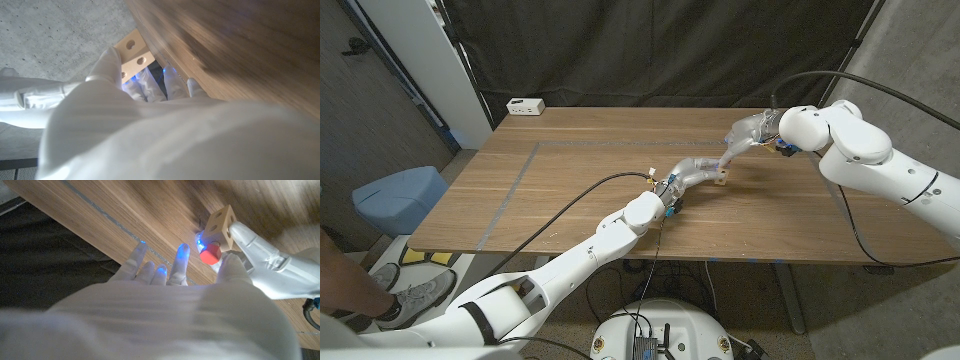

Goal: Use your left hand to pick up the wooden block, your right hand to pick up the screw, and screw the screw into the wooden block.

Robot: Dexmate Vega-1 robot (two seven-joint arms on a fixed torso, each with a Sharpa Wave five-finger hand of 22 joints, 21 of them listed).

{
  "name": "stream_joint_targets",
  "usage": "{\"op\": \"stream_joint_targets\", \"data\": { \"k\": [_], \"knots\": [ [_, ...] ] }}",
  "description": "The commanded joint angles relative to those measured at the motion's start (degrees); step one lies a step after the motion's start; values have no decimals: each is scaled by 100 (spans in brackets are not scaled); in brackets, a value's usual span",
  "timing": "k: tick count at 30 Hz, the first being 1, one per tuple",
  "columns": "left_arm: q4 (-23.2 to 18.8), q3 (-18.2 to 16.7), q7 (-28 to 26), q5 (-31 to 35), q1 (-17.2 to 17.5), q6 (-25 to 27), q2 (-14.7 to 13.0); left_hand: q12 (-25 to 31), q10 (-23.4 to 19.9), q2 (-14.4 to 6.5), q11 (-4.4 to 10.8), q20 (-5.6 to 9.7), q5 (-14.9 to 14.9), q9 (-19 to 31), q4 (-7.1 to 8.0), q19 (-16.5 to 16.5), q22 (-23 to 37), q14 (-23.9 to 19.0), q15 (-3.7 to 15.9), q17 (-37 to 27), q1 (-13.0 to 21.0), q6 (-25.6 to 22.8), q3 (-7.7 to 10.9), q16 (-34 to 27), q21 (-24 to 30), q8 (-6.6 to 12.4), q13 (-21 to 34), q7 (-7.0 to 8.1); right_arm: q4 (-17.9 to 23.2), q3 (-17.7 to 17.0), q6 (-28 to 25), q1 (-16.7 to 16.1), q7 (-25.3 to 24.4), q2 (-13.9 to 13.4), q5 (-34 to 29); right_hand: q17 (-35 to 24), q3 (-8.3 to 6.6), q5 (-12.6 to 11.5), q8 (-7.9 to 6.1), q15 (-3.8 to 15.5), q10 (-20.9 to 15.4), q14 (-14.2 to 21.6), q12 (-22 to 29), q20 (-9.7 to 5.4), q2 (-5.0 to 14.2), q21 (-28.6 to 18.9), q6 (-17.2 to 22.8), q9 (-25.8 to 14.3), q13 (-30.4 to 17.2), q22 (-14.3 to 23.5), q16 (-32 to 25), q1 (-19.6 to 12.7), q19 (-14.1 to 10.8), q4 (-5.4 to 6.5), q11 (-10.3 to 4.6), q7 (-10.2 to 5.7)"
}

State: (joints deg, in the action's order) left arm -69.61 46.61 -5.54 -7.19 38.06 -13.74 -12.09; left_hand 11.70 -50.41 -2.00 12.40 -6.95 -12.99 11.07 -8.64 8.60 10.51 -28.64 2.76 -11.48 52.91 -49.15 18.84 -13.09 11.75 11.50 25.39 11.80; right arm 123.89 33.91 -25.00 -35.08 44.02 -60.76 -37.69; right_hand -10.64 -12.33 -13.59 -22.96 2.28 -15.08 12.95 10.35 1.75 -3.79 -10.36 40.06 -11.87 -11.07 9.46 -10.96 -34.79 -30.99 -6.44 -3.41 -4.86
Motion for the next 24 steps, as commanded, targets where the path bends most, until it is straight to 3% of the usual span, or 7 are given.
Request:
{"op": "stream_joint_targets", "data": {
  "k": [1,7,14,18,24],
  "knots": [
    [36,4,-10,10,-14,15,19,46,-55,-258,1,-14,-51,17,-9,32,26,-36,370,-9,-192,-202,42,15,45,50,16,-137,9,-89,109,-59,-89,-90,168,1,-43,-43,55,79,99,-66,-13,2,26,4,-126,-17,-30,16,27,-169,64,-94,-19,-48],
    [78,3,-7,7,-36,4,37,46,-54,-256,1,-12,-52,16,-13,34,26,-38,375,-8,-188,-203,42,13,46,50,16,-134,-47,-77,194,-3,-55,-95,235,7,-137,-50,180,94,291,-222,-12,-6,-5,10,-398,-31,-31,11,45,-485,177,-258,-12,-102],
    [106,8,8,1,-55,13,47,47,-54,-261,1,-12,-52,16,-7,34,26,-38,378,-9,-196,-207,43,12,46,52,17,-142,-109,-62,270,28,-86,-82,280,5,-223,-38,247,97,410,-293,-10,11,14,7,-546,-40,-32,9,39,-706,229,-321,-45,-144],
    [131,10,19,-7,-69,13,59,47,-54,-260,0,-12,-52,16,-6,34,26,-34,378,-8,-199,-204,43,13,46,51,17,-129,-130,-51,318,32,-134,-80,266,2,-299,-27,249,109,454,-312,2,20,28,0,-544,-45,-31,8,24,-896,241,-362,-178,-229],
    [167,16,22,-8,-85,-5,79,46,-51,-256,1,-7,-52,16,-6,34,26,-38,372,-6,-202,-200,44,13,46,49,17,-135,-156,-34,361,49,-153,-66,238,2,-365,-14,215,127,462,-320,20,35,33,-4,-456,-51,-30,8,13,-1065,254,-378,-251,-313]
  ]
}}
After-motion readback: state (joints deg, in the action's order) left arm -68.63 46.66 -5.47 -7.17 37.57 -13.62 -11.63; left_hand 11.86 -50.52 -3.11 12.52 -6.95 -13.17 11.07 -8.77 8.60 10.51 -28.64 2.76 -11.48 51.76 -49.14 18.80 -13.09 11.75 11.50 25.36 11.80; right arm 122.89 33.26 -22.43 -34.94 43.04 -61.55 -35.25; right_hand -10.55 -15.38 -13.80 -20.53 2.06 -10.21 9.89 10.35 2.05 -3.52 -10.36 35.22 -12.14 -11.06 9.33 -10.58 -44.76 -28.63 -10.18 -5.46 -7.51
